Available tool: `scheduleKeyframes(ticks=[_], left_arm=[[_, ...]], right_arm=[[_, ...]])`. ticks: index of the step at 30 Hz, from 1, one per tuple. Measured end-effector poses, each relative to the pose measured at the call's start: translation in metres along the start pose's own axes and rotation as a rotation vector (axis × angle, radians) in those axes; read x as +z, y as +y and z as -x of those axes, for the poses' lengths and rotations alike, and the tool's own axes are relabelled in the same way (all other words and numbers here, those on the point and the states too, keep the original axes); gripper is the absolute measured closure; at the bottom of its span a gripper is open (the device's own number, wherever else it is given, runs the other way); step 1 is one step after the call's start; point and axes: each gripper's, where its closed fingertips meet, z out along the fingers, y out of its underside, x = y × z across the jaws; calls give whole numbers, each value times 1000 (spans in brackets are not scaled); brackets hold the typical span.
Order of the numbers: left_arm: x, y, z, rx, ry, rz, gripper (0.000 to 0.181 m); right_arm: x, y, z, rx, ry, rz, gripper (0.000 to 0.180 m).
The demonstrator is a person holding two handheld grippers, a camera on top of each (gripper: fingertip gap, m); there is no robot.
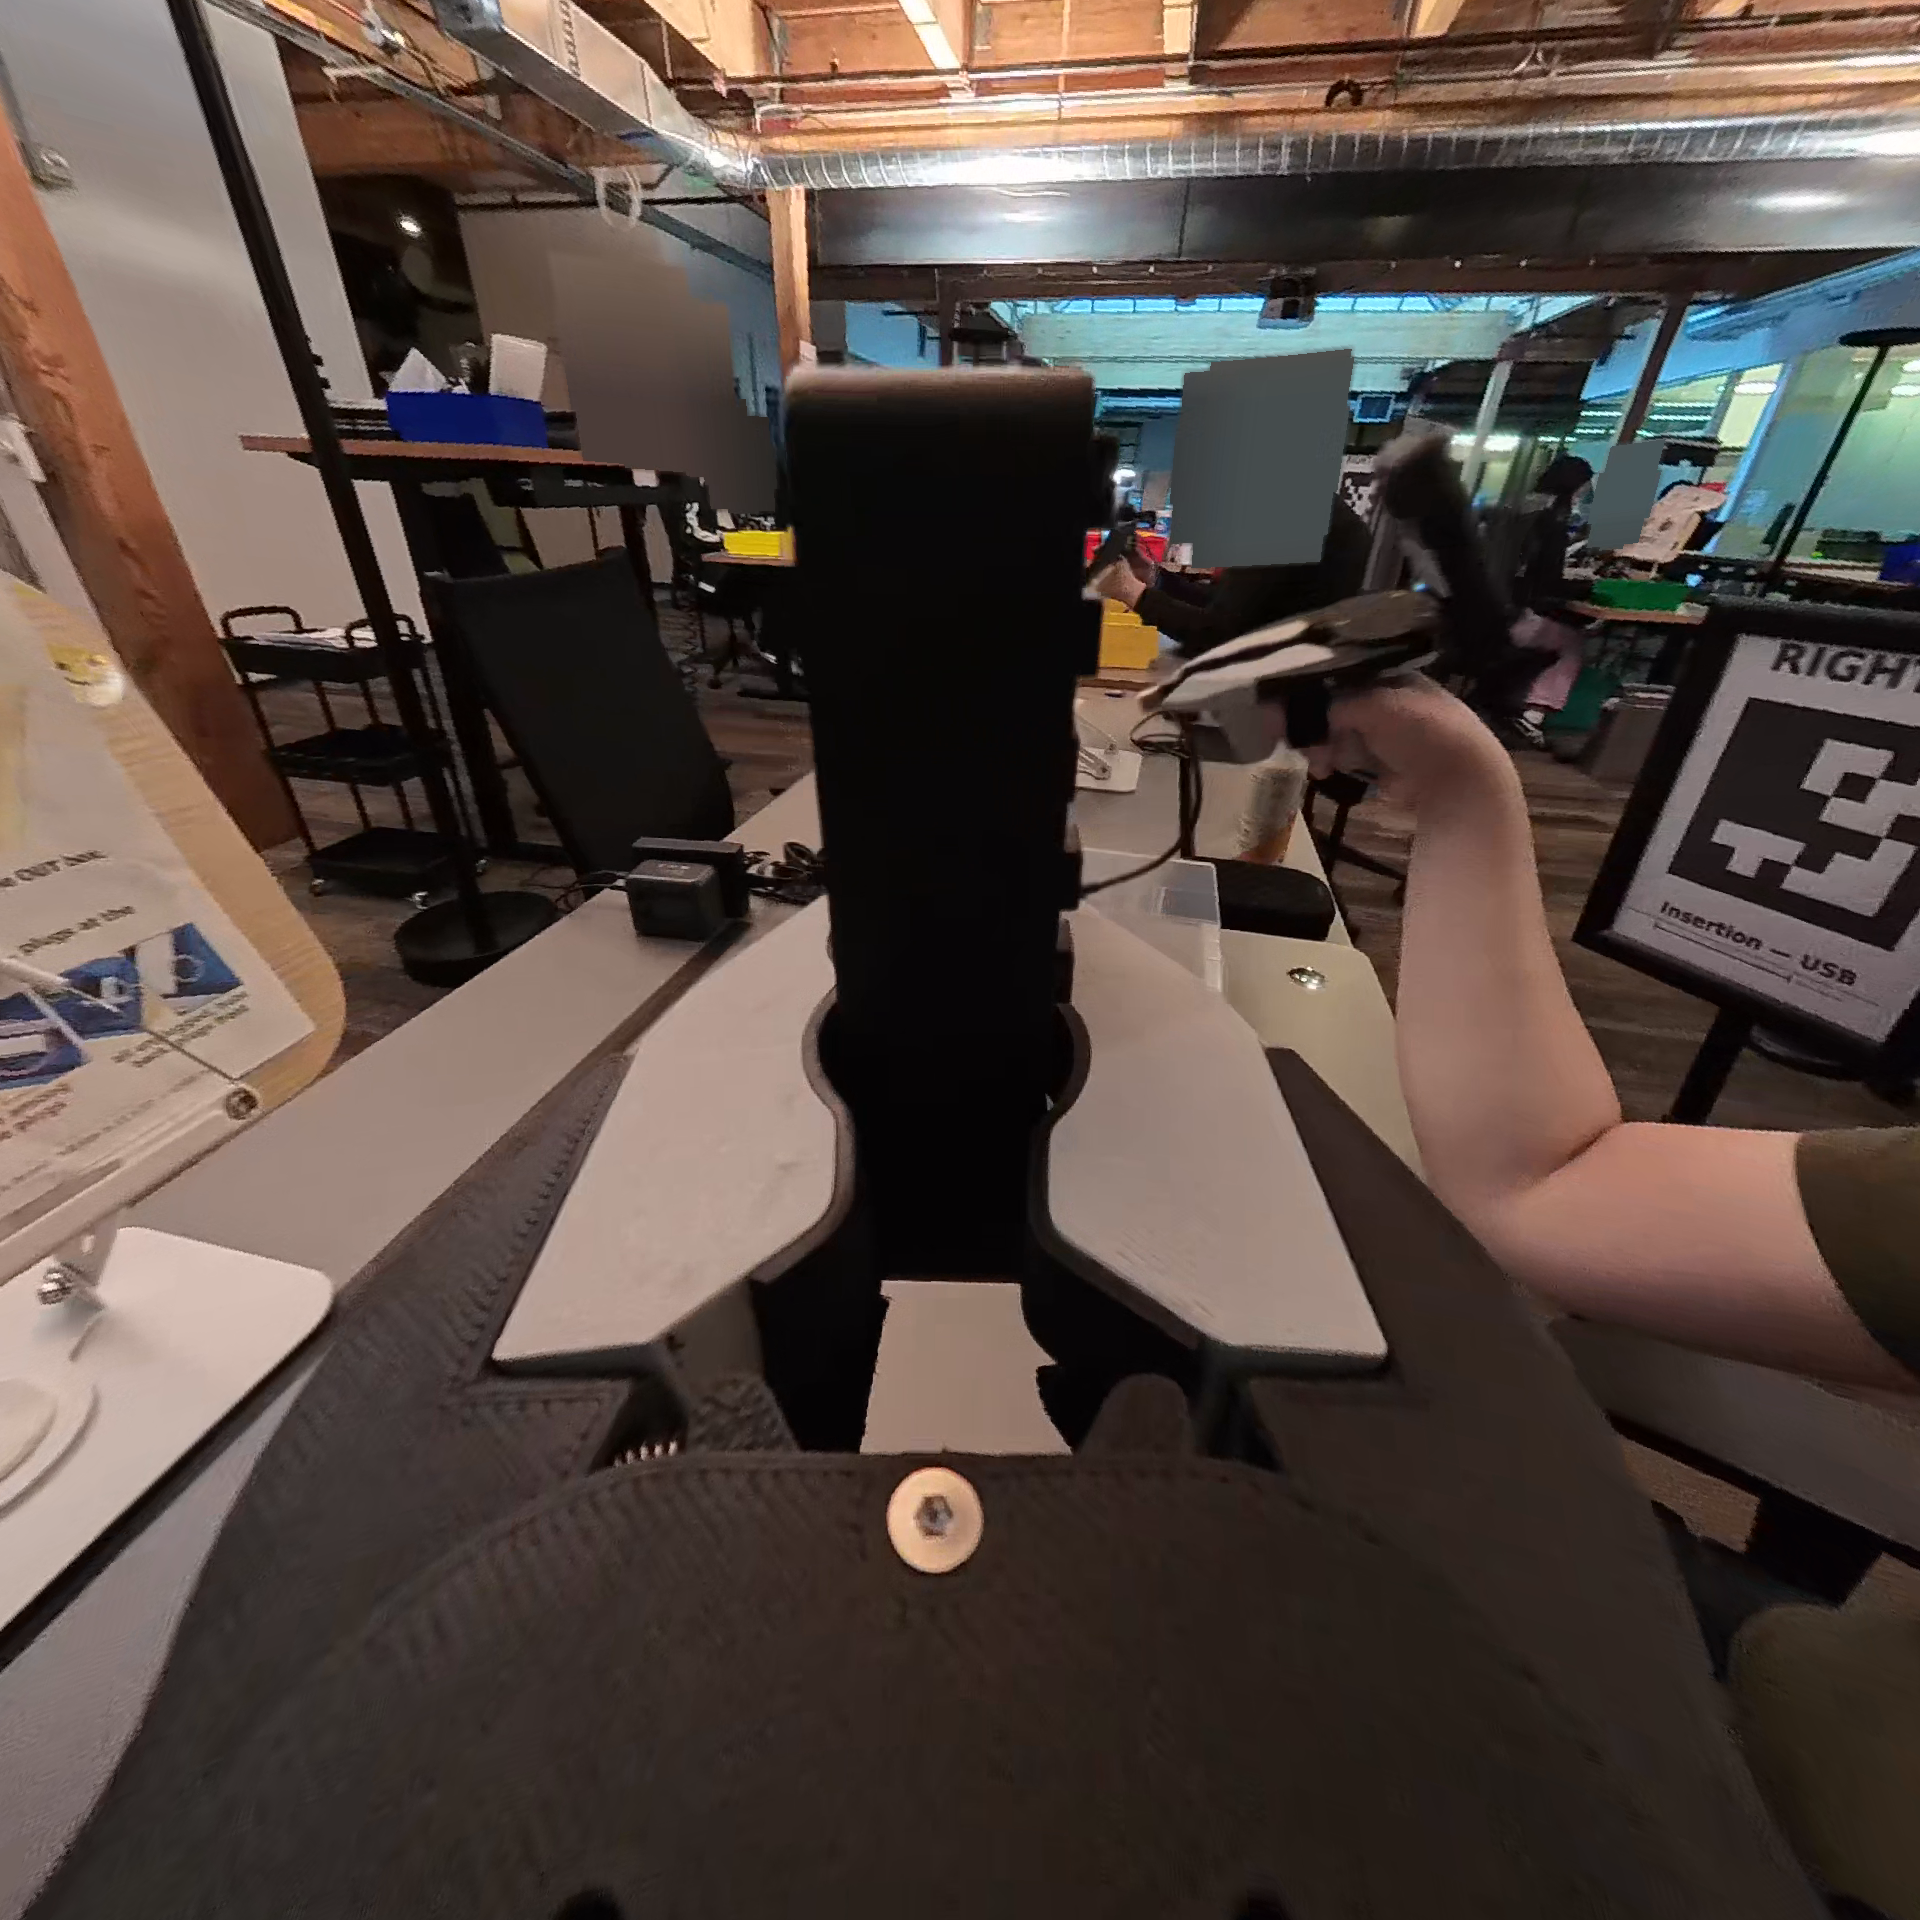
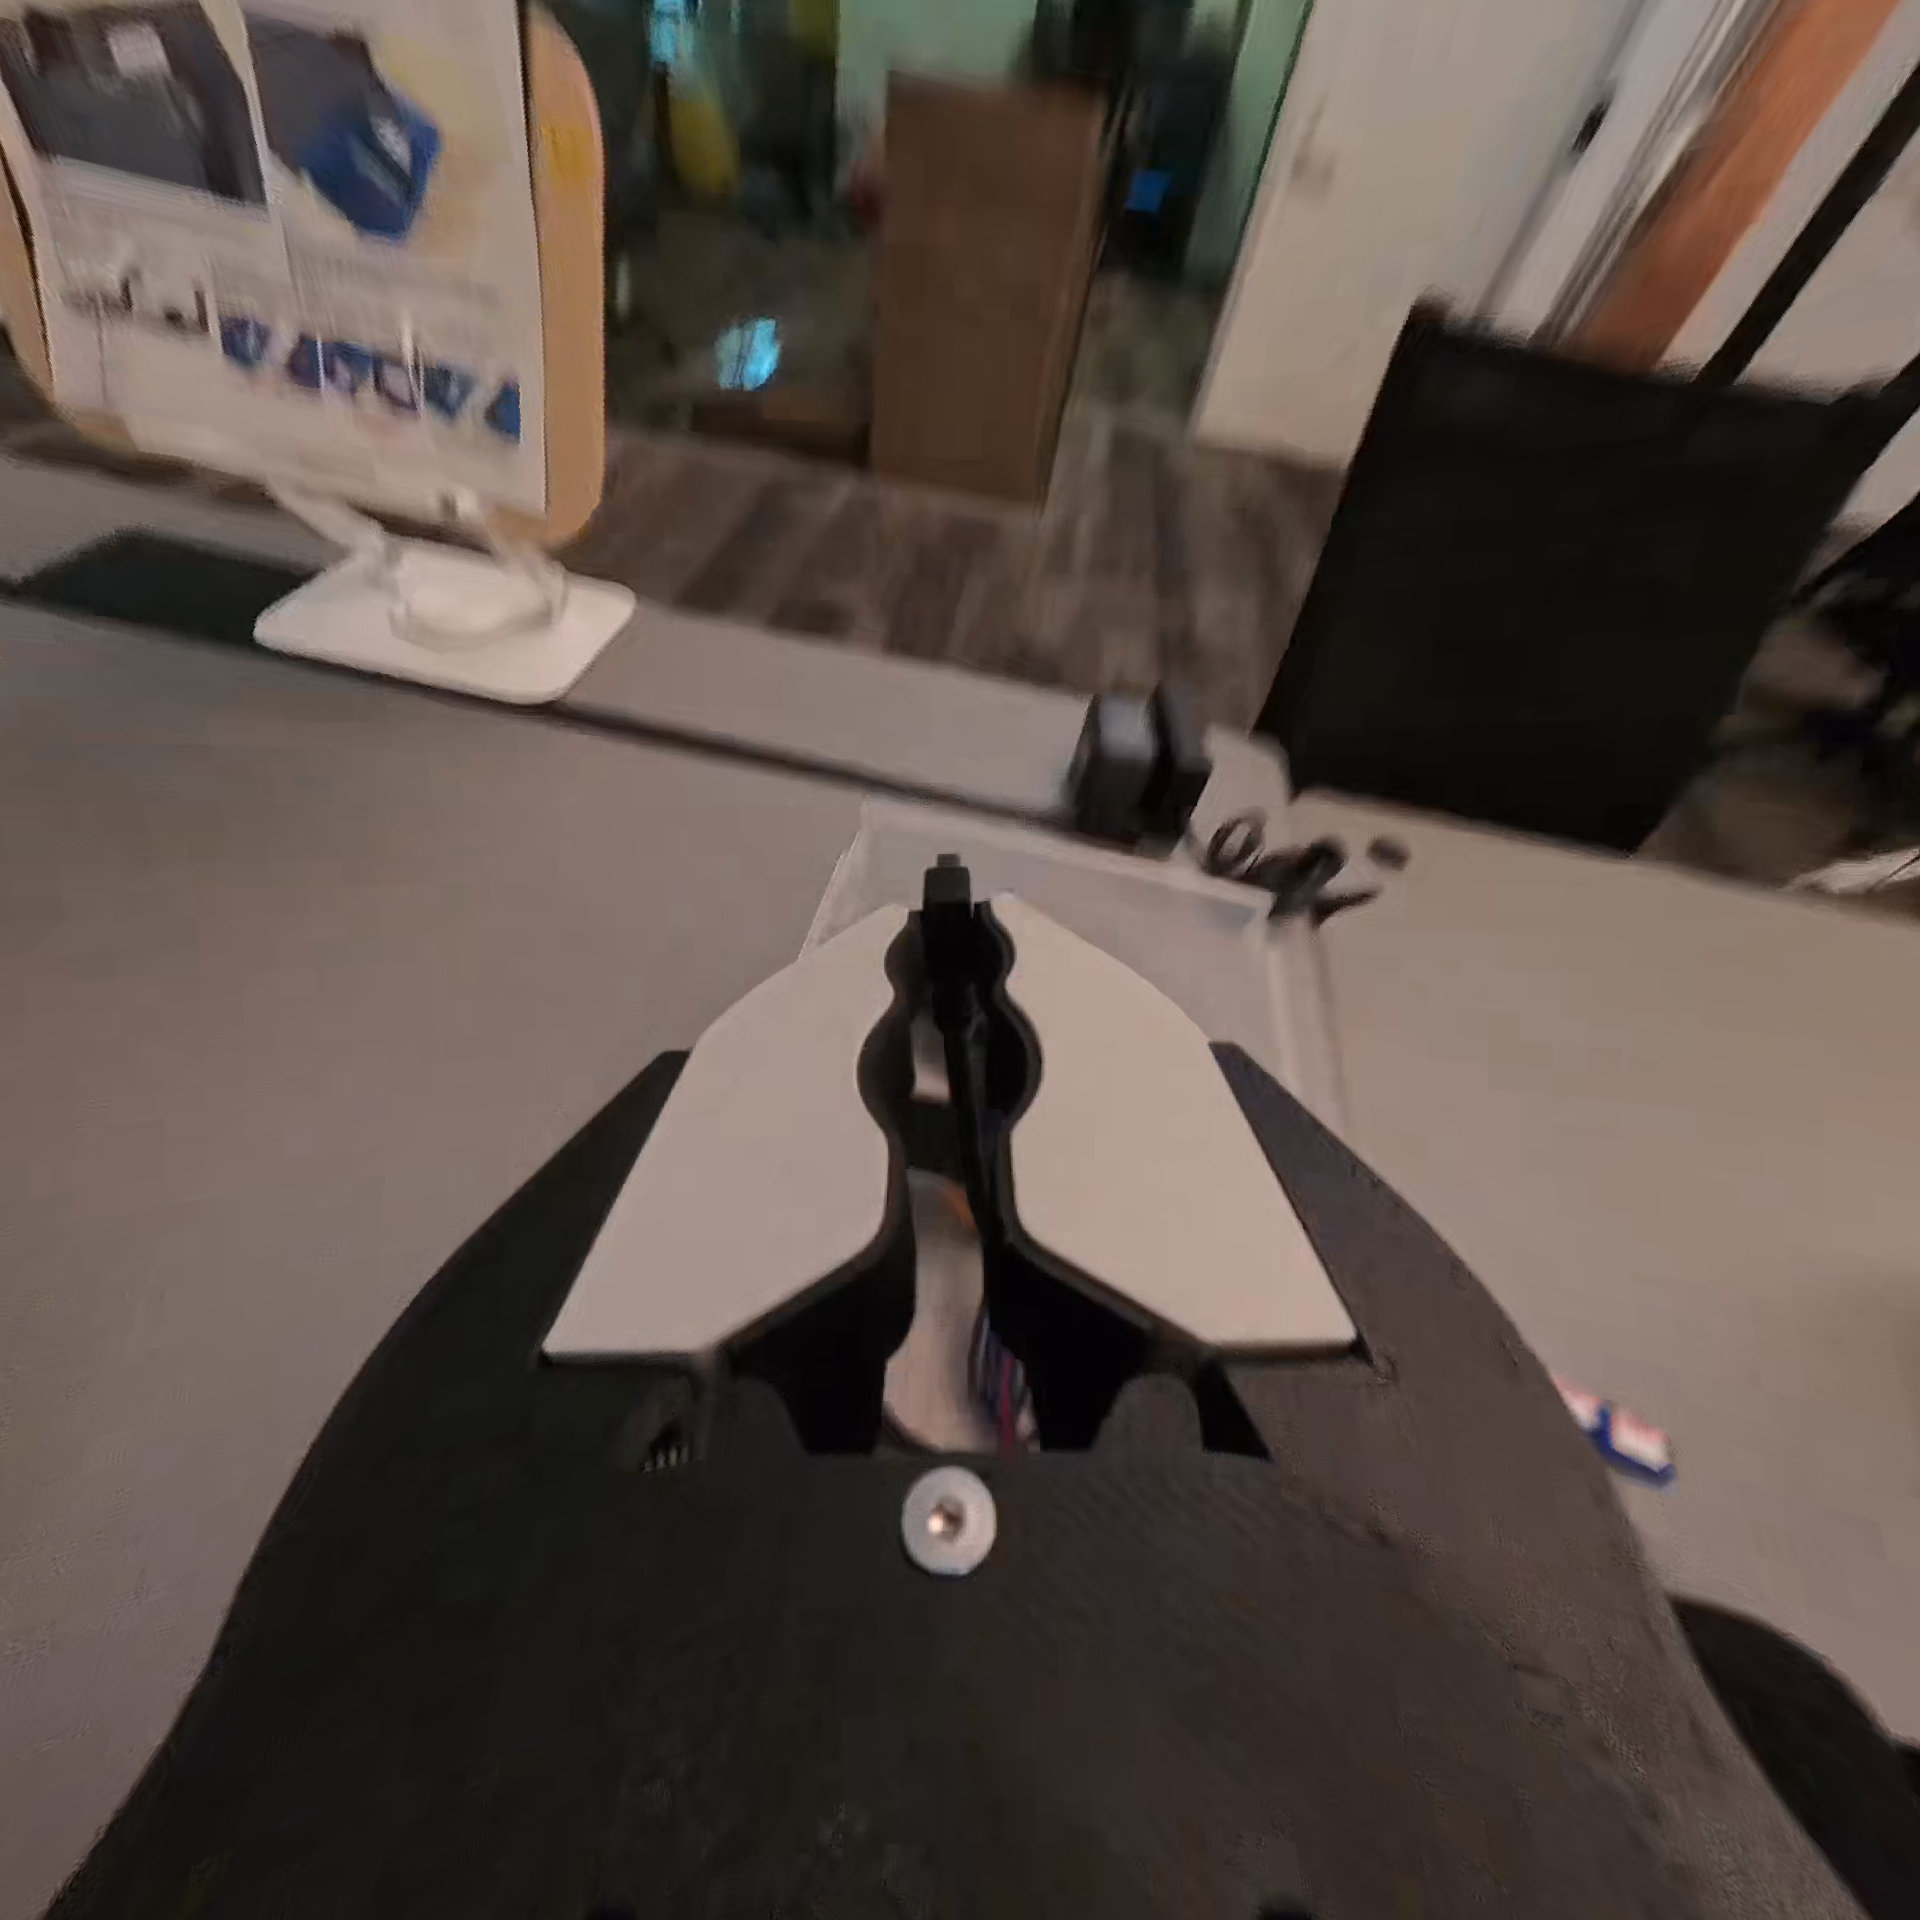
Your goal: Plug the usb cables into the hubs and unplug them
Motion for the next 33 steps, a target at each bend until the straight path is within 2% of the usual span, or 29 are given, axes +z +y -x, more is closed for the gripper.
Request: scheduleKeyframes(ticks=[3, 6, 9, 11, 14, 15, 17, 20, 23, 26, 29, 31, 33], left_arm=[[7, 7, -4, -4, 19, 28, 152], [11, 13, -5, 10, 16, 57, 152], [13, 15, -7, 9, 28, 69, 152], [15, 17, -7, 6, 30, 73, 152], [16, 20, -7, -3, 39, 81, 152], [17, 20, -8, -5, 43, 83, 152], [19, 22, -10, -4, 48, 89, 152], [23, 26, -13, -1, 58, 104, 151], [31, 32, -19, -11, 89, 120, 152], [41, 39, -28, -49, 145, 127, 151], [49, 47, -37, -78, 193, 142, 151], [53, 51, -41, -80, 209, 156, 151], [55, 53, -44, -79, 217, 167, 152]], right_arm=[[23, 31, 2, 46, -62, 166, 171], [35, 33, 12, 127, -202, 126, 171], [36, 30, 5, 227, -245, 73, 171], [39, 51, -12, 220, -163, 149, 171], [50, 105, -40, 273, -45, 358, 159], [53, 123, -57, 297, 44, 418, 154], [56, 139, -79, 338, 135, 440, 149], [54, 108, -85, 364, 146, 278, 144], [40, 26, -65, 198, 130, -34, 139], [24, -62, 14, 72, -105, -360, 120], [-2, -120, 131, 2, -582, -644, 117], [-10, -132, 196, 36, -865, -681, 117], [0, -127, 249, 65, -1054, -600, 117]])
